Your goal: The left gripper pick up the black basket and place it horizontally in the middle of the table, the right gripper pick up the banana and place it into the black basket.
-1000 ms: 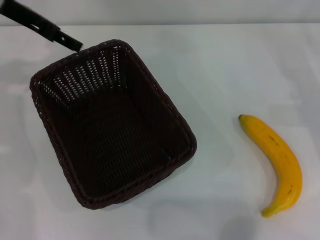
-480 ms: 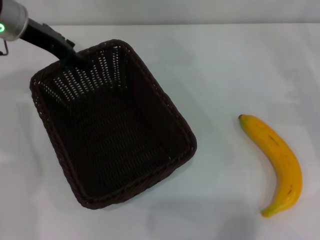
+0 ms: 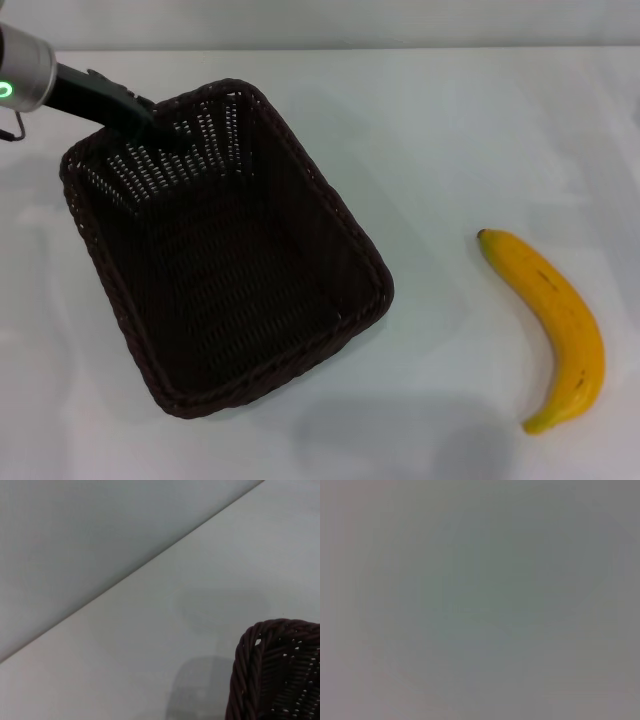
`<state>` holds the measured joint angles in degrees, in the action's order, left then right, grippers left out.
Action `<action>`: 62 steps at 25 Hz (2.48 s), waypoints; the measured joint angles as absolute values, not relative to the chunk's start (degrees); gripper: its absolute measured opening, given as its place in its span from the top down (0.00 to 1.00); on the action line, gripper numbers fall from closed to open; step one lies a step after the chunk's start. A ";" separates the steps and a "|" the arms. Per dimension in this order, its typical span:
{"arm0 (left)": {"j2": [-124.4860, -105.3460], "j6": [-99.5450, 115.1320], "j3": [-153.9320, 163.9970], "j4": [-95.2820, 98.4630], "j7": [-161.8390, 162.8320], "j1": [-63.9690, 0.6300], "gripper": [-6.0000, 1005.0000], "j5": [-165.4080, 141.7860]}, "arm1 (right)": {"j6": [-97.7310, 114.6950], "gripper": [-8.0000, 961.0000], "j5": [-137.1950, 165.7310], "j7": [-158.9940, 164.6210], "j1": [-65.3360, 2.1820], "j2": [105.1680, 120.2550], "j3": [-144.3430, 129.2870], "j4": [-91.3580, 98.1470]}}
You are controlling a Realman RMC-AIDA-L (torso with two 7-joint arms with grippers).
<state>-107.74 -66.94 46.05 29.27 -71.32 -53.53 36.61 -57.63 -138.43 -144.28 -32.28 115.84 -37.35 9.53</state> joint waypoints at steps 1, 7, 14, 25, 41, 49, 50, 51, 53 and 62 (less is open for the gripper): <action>-107.83 -66.91 46.05 29.23 -71.36 -53.46 0.19 36.69 | -57.63 0.12 -138.43 -144.28 -32.39 115.84 -37.35 9.49; -108.80 -66.87 46.37 28.65 -71.42 -53.30 0.28 36.26 | -57.66 0.12 -138.43 -144.25 -32.90 115.84 -37.85 9.03; -108.93 -66.83 46.03 28.58 -70.30 -53.16 0.42 36.85 | -57.66 0.12 -138.43 -144.23 -32.96 115.84 -37.89 9.02; -107.02 -71.63 45.97 28.58 -69.22 -50.71 0.67 45.48 | -57.75 0.12 -138.43 -144.14 -33.40 115.76 -38.98 9.36; -104.75 -76.86 29.44 28.79 -60.48 -44.55 0.72 50.02 | -57.43 0.12 -138.44 -144.14 -33.24 115.57 -39.37 9.58; -104.86 -78.73 29.02 28.47 -58.94 -37.60 0.76 68.90 | -57.55 0.12 -138.49 -144.50 -33.17 115.57 -39.35 9.65; -105.34 -78.09 29.00 28.30 -58.66 -36.05 0.76 73.09 | -57.42 0.12 -138.48 -144.71 -33.25 115.57 -39.36 9.66; -105.71 -77.60 28.99 28.13 -58.51 -34.84 0.76 75.87 | -57.32 0.12 -138.48 -144.84 -33.29 115.58 -39.37 9.66; -106.52 -77.09 28.96 27.32 -58.36 -32.64 0.76 80.94 | -57.17 0.12 -138.46 -144.95 -33.31 115.54 -39.37 9.67; -110.29 -76.95 28.92 23.09 -54.73 -28.52 0.76 88.79 | -56.23 0.12 -138.42 -147.90 -33.56 115.25 -39.49 10.54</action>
